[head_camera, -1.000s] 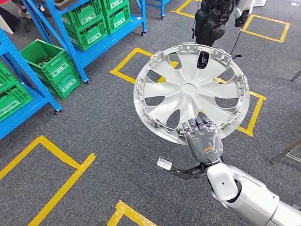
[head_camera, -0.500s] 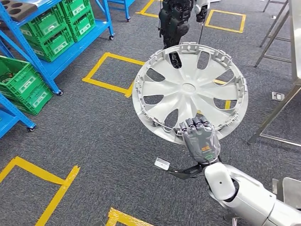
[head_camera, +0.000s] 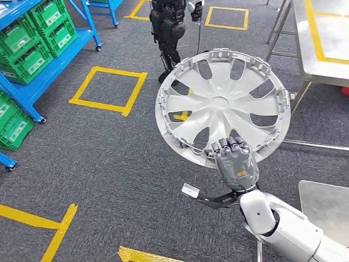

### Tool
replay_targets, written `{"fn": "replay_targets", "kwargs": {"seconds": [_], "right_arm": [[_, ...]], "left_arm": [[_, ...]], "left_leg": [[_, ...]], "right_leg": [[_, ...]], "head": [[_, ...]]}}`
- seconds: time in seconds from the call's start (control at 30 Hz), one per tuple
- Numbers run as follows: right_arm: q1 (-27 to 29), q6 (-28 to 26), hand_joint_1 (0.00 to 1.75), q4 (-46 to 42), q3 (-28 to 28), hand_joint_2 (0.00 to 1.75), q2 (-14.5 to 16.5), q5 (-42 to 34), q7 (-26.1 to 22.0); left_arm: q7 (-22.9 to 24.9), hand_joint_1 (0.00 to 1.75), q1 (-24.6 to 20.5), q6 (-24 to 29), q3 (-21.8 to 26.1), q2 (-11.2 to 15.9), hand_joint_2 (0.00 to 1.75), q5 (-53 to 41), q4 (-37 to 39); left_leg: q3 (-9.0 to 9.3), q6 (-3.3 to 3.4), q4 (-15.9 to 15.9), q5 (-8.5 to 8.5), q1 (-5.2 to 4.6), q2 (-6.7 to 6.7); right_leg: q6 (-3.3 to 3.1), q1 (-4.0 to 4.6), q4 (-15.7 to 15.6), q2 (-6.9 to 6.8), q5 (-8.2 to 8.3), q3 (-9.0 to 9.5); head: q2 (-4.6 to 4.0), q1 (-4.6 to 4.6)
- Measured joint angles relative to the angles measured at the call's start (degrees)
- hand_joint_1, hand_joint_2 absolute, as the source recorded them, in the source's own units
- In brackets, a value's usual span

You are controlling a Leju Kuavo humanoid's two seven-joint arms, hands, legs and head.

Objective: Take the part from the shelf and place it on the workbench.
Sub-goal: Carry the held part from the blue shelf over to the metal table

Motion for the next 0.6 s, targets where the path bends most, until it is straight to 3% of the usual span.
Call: {"fn": "replay_targets", "kwargs": {"seconds": [0.03,0.1,0.13,0.2,0.23,0.27,0.33,0.37,0.4,0.47,0.53,0.6], "right_arm": [[0.0,0.0,1.75,0.0,0.0,1.75,0.0,0.0,0.0],[0.0,0.0,1.75,0.0,0.0,1.75,0.0,0.0,0.0],[0.0,0.0,1.75,0.0,0.0,1.75,0.0,0.0,0.0],[0.0,0.0,1.75,0.0,0.0,1.75,0.1,0.0,0.0],[0.1,0.0,1.75,0.0,0.1,1.75,0.1,0.0,0.0],[0.1,0.0,1.75,0.1,0.1,1.75,0.1,0.0,0.0],[0.1,0.0,1.75,0.1,0.1,1.75,0.1,0.0,0.0],[0.1,0.0,1.75,0.1,0.1,1.75,0.1,0.0,0.0],[0.0,0.0,1.75,0.1,0.1,1.75,0.1,0.0,0.0],[0.0,0.0,1.75,0.2,0.0,1.75,0.1,0.0,0.0],[0.1,0.0,1.75,0.2,0.0,1.75,0.1,0.0,0.0],[0.2,0.0,1.75,0.2,0.0,1.75,0.1,-0.1,0.0]], "left_arm": [[0.0,0.00,0.0,0.0,0.0,0.0,0.00,0.0,0.0],[0.0,0.00,-0.1,0.0,0.0,0.1,0.00,-0.1,0.0],[0.0,0.00,0.0,0.0,0.0,0.1,0.00,-0.1,0.0],[0.0,0.00,0.2,0.0,0.0,0.1,0.00,-0.1,0.0],[0.0,0.00,0.3,0.0,0.0,0.1,0.00,-0.1,0.0],[0.0,0.00,0.4,0.0,0.0,0.1,0.00,-0.2,0.0],[0.0,0.00,0.3,0.0,0.0,0.2,0.00,-0.2,0.0],[0.0,0.00,0.3,0.0,0.0,0.3,0.00,-0.2,0.0],[0.0,0.00,0.3,-0.1,0.0,0.3,0.00,-0.2,0.0],[0.0,0.00,0.2,-0.1,0.0,0.3,0.00,-0.2,0.0],[0.0,0.00,0.1,-0.1,0.0,0.2,0.00,-0.2,0.0],[0.0,0.00,0.1,0.0,0.0,0.2,0.00,-0.3,0.0]], "left_leg": [[0.01,-0.32,0.2,-0.39,0.12,-0.31],[-1.05,-0.76,3.2,-2.62,0.42,-2.44],[-2.44,-0.83,6.4,-4.50,0.50,-3.86],[-6.02,-0.78,14.3,-7.79,0.47,-5.08],[-7.22,-0.70,16.6,-8.16,0.43,-5.24],[-7.52,-0.53,16.8,-7.31,0.39,-5.35],[-5.39,0.05,10.9,-2.96,0.36,-6.33],[-3.89,0.42,7.2,-1.11,0.43,-7.65],[-2.60,0.68,4.0,0.04,0.50,-8.87],[-1.57,0.86,1.6,0.14,0.45,-10.10],[-1.27,1.01,0.9,0.26,0.41,-9.02],[-0.94,1.49,0.3,0.59,0.62,-7.65]], "right_leg": [[-0.30,-0.08,0.0,0.60,0.08,-0.05],[-0.92,-0.27,-0.1,1.80,0.25,-0.02],[-1.12,-0.29,-0.2,2.40,0.27,0.00],[-1.37,-0.13,-0.1,3.81,0.28,0.01],[-1.40,-0.03,0.0,4.61,0.28,0.03],[-1.42,0.06,0.0,5.43,0.27,0.06],[-1.40,0.16,0.2,7.00,0.25,0.14],[-1.33,0.22,0.3,7.69,0.25,0.10],[-1.21,0.18,0.4,8.37,0.27,-0.05],[-0.65,-0.12,0.4,9.59,0.51,-0.59],[0.08,-0.39,0.4,10.20,0.72,-1.16],[0.67,-0.20,2.5,7.53,-0.67,-2.51]], "head": [[0.00,-0.02],[0.00,-0.08],[0.00,-0.13],[0.00,-0.17],[0.00,-0.16],[0.00,-0.16],[0.00,-0.16],[0.00,-0.13],[0.00,-0.10],[0.00,-0.15],[0.00,-0.26],[0.00,0.17]]}}
